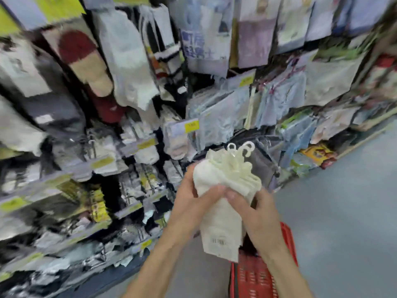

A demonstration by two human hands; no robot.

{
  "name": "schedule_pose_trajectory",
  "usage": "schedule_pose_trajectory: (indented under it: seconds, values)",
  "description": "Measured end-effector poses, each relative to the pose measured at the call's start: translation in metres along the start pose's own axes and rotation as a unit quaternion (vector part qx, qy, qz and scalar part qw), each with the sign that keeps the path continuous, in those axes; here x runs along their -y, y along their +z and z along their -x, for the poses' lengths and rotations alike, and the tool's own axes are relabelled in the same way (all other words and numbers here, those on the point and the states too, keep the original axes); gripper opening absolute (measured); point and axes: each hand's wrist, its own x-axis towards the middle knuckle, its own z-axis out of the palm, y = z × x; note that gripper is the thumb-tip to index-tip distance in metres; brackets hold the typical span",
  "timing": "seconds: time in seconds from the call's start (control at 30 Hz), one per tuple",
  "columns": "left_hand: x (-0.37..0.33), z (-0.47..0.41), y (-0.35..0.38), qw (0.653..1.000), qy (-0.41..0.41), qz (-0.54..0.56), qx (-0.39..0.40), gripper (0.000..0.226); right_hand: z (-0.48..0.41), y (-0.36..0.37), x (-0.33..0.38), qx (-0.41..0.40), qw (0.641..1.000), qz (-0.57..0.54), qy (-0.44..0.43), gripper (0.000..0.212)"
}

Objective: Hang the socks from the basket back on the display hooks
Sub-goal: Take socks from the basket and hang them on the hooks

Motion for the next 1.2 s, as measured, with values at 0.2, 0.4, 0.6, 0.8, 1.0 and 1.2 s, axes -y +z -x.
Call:
schedule_pose_trajectory:
  seconds: [0.2,0.4,0.6,0.8,1.0,1.2]
  values:
    - [-0.055,0.053,-0.095,0.998,0.015,0.042,-0.039,0.079,0.033,0.120,0.033,-0.007,0.999,0.003,-0.050,0.047]
    - [-0.099,0.083,-0.158,0.996,0.063,0.049,-0.040,0.065,0.042,0.190,0.062,-0.015,0.990,0.046,-0.130,0.061]
    - [-0.096,0.097,-0.179,0.991,0.050,0.097,-0.081,0.084,0.057,0.211,0.059,-0.059,0.983,0.076,-0.158,0.064]
    - [-0.073,0.091,-0.186,0.982,-0.020,0.164,-0.093,0.048,0.047,0.191,0.042,-0.061,0.985,0.055,-0.150,0.041]
    - [-0.055,0.071,-0.208,0.965,-0.075,0.196,-0.160,0.049,-0.007,0.159,0.011,-0.107,0.987,0.058,-0.105,0.021]
    - [-0.060,0.018,-0.199,0.954,-0.061,0.217,-0.199,0.052,-0.072,0.138,0.001,-0.072,0.995,0.020,-0.073,0.026]
